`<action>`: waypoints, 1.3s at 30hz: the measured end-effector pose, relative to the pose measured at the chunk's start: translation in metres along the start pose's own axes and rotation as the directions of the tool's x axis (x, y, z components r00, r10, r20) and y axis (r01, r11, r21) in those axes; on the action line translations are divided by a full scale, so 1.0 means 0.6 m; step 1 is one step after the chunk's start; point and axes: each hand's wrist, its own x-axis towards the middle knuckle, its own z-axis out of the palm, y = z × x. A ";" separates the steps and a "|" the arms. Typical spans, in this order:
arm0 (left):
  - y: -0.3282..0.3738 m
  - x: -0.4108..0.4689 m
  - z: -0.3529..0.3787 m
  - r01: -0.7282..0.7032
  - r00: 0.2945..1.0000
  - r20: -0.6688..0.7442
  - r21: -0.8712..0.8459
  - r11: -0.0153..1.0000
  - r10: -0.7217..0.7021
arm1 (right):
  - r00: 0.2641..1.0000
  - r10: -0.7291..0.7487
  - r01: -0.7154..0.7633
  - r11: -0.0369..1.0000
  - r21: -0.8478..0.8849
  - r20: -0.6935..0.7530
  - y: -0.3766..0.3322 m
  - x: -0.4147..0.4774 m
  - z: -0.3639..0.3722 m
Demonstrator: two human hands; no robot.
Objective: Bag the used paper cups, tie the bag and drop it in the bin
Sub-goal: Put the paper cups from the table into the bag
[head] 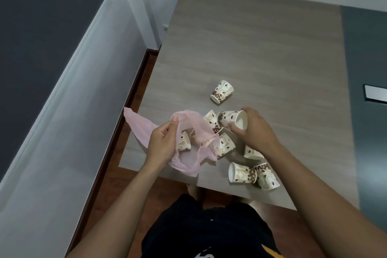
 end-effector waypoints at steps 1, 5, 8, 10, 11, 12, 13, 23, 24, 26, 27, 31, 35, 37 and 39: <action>0.005 0.001 0.003 -0.005 1.000 0.002 -0.014 1.000 0.005 | 1.000 -0.012 0.011 0.997 0.071 0.009 -0.012 -0.009 -0.005; 0.030 -0.003 0.017 -0.014 1.000 -0.003 -0.084 0.996 0.014 | 0.958 -0.112 0.062 0.980 0.192 0.263 -0.064 -0.052 0.022; 0.042 -0.004 0.024 0.009 1.000 0.016 -0.089 0.996 -0.008 | 0.928 -0.125 0.064 0.982 0.179 0.351 -0.099 -0.060 0.078; 0.049 -0.006 0.027 -0.007 0.999 0.030 -0.104 0.995 0.010 | 0.915 -0.105 0.030 0.981 0.192 0.390 -0.121 -0.060 0.110; 0.051 -0.007 0.028 -0.017 0.999 0.036 -0.103 0.995 0.021 | 0.911 -0.091 0.013 0.981 0.193 0.403 -0.129 -0.058 0.123; 0.053 -0.008 0.030 -0.024 0.999 0.039 -0.096 0.995 0.028 | 0.908 -0.078 0.000 0.982 0.187 0.412 -0.134 -0.055 0.135; 0.052 -0.007 0.030 -0.030 0.999 0.040 -0.089 0.996 0.033 | 0.907 -0.067 -0.010 0.984 0.180 0.415 -0.136 -0.052 0.146; 0.029 0.002 0.031 0.007 1.000 0.025 -0.066 0.998 -0.005 | 0.960 -0.010 -0.049 0.978 0.204 0.280 -0.056 -0.045 0.112; 0.027 0.002 0.033 0.009 1.000 0.029 -0.065 0.998 -0.007 | 0.970 0.021 -0.067 0.981 0.184 0.243 -0.027 -0.048 0.101; 0.022 0.003 0.036 0.015 0.999 0.039 -0.067 0.998 -0.012 | 0.977 0.087 -0.114 0.985 0.128 0.197 0.032 -0.060 0.086; 0.020 0.003 0.039 0.021 0.999 0.049 -0.070 0.997 -0.017 | 0.972 0.134 -0.156 0.983 0.099 0.193 0.059 -0.071 0.081; 0.017 0.002 0.047 0.022 0.997 0.081 -0.059 0.998 -0.017 | 0.949 0.260 -0.278 0.957 0.085 0.177 0.120 -0.109 0.091; 0.032 -0.001 0.048 0.017 0.997 0.082 -0.096 0.995 -0.009 | 0.957 0.219 -0.267 0.924 0.274 0.192 0.084 -0.105 0.111; 0.045 0.002 0.041 0.030 0.996 0.084 -0.105 0.994 -0.021 | 0.964 0.184 -0.241 0.911 0.335 0.192 0.049 -0.085 0.119; 0.059 0.010 0.025 0.046 0.996 0.083 -0.108 0.993 -0.037 | 0.965 0.162 -0.220 0.929 0.296 0.206 0.015 -0.054 0.122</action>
